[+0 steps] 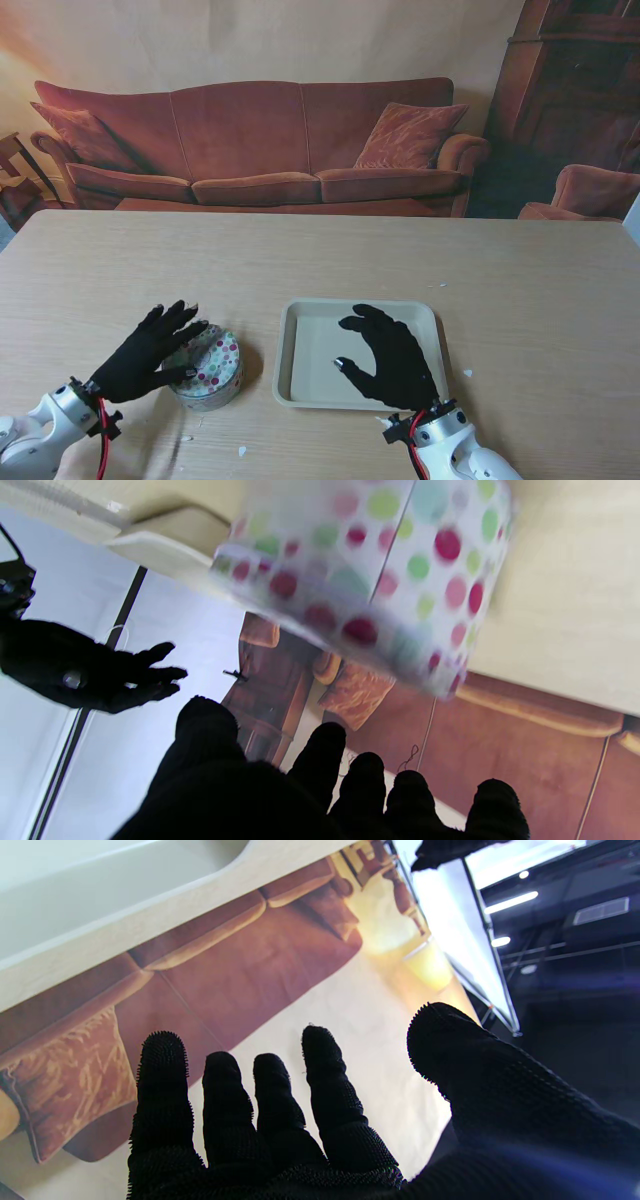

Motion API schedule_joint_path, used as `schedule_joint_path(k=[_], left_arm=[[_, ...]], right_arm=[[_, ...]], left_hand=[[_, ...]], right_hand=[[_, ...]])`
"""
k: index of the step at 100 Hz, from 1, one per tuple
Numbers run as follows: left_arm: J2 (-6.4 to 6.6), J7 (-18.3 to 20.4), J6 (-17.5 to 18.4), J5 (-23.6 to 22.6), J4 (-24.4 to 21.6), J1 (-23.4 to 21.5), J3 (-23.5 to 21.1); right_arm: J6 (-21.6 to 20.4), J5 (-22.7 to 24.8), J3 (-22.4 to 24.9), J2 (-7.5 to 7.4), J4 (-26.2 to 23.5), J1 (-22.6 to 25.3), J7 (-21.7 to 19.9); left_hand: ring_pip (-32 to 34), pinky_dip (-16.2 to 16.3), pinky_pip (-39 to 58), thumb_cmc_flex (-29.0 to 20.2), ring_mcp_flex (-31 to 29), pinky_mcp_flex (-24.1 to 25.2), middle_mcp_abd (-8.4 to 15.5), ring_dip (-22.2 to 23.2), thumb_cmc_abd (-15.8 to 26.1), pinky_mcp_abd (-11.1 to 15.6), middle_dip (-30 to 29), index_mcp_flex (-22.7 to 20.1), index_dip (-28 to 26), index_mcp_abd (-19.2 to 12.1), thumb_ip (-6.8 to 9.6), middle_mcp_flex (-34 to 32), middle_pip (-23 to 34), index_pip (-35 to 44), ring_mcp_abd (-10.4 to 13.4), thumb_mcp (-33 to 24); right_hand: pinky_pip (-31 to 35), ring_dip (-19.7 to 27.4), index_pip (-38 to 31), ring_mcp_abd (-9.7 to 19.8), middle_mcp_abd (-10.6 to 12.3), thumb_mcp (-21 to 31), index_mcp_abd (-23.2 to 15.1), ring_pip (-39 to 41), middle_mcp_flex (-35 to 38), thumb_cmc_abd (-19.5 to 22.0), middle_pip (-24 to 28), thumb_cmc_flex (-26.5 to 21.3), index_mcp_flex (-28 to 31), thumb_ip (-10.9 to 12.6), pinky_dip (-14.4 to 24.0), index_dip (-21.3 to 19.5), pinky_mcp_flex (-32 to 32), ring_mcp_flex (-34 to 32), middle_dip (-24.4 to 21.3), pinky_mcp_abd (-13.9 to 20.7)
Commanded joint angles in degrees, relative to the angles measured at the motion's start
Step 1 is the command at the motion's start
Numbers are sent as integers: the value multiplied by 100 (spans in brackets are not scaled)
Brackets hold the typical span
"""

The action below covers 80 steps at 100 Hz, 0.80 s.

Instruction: Pour cookies into a cookie box

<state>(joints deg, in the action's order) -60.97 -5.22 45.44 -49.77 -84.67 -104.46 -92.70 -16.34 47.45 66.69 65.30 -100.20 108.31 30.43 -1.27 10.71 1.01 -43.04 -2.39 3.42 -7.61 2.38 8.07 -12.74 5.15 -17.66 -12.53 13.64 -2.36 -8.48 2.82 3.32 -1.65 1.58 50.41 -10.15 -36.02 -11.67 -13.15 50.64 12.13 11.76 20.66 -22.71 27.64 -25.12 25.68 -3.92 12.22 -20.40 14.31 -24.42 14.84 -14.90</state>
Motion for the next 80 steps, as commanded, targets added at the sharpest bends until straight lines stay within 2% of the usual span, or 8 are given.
schedule_joint_path(k=[1, 10, 16, 32, 55, 63, 67, 80], left_arm=[[-41, -100, 128, -10, -370, -137, -116], [-98, -247, 206, -28, -735, -311, -276], [-133, -339, 206, -42, -981, -426, -356], [-182, -158, 92, 365, -1569, -693, -419], [-233, -125, -190, 676, -2097, -955, -255], [-231, -91, -375, 760, -2215, -1016, -185], [-212, 79, -439, 908, -2257, -1031, -165], [-177, 341, -563, 1159, -2299, -1050, -145]], right_arm=[[-76, 40, -7, 49, -65, 3, 1], [-171, 93, -10, 56, -104, -28, 99], [-246, 141, -10, 57, -140, -43, 156], [-536, 320, -3, 50, -234, -101, 320], [-833, 479, -46, 50, -364, -171, 495], [-868, 513, -65, 50, -384, -177, 537], [-880, 500, -77, 55, -386, -175, 542], [-932, 521, -85, 43, -340, -172, 538]], left_hand=[[101, 10, -61, 34, 101, 42, -160, 408, 44, -145, 197, -142, -97, 56, 66, -14, 234, 59, -158, 56], [373, 767, 310, -33, -78, 172, -357, 1316, -209, -492, 326, -401, -233, 96, 66, -363, 427, 162, -544, 45], [686, 1682, 720, -86, -736, 190, -532, 1667, -404, -859, 409, -657, -312, 156, 59, -830, 551, 250, -995, 39], [953, 2432, 1251, -114, -1549, -666, -729, 1968, -652, -1630, 604, -1013, -449, 248, 42, -1676, 617, 383, -1385, 36], [1055, 2606, 2182, -162, -1829, -739, -787, 2043, -930, -1834, 703, -1105, -459, 244, 41, -1936, 522, 371, -1517, 24], [1062, 2481, 2490, -186, -1895, -711, -819, 2042, -1083, -1882, 713, -1130, -459, 254, 31, -2024, 494, 378, -1557, 28], [1056, 2066, 2806, -206, -1869, -606, -824, 2017, -1169, -1876, 723, -1091, -431, 259, 34, -2003, 457, 349, -1564, 4], [1080, 2042, 2898, -240, -1896, -592, -860, 2036, -1287, -1860, 734, -1029, -425, 282, 46, -2047, 458, 330, -1595, 7]], right_hand=[[-11, -23, 7, 95, 66, -194, -49, 33, -165, 166, -85, 11, -74, 238, 58, 30, -37, -32, 3, 11], [-21, -23, 6, 79, 73, -208, -57, 36, -132, 177, -85, 51, -77, 233, 54, 31, -45, -56, 2, 1], [-26, -22, 8, 84, 75, -228, -77, 38, -104, 178, -84, 96, -87, 227, 52, 33, -46, -87, 1, -18], [-77, 2, 36, 75, 106, -301, -136, 7, 195, 179, -150, 240, -42, 207, 30, 59, -30, -259, -33, -103], [-122, -3, 156, 58, 130, -467, -174, 35, 482, 126, -206, 477, -70, 165, 27, 117, 107, -521, -47, -255], [-124, -8, 225, 27, 105, -525, -190, 49, 506, 78, -247, 545, -117, 152, 46, 143, 182, -607, -59, -318], [-143, -3, 260, 21, 108, -549, -201, 34, 485, 59, -286, 568, -142, 146, 49, 157, 178, -593, -72, -325], [-210, -3, 360, 1, 111, -567, -199, 21, 459, -98, -402, 565, -186, 141, 102, 188, 219, -611, -105, -369]])
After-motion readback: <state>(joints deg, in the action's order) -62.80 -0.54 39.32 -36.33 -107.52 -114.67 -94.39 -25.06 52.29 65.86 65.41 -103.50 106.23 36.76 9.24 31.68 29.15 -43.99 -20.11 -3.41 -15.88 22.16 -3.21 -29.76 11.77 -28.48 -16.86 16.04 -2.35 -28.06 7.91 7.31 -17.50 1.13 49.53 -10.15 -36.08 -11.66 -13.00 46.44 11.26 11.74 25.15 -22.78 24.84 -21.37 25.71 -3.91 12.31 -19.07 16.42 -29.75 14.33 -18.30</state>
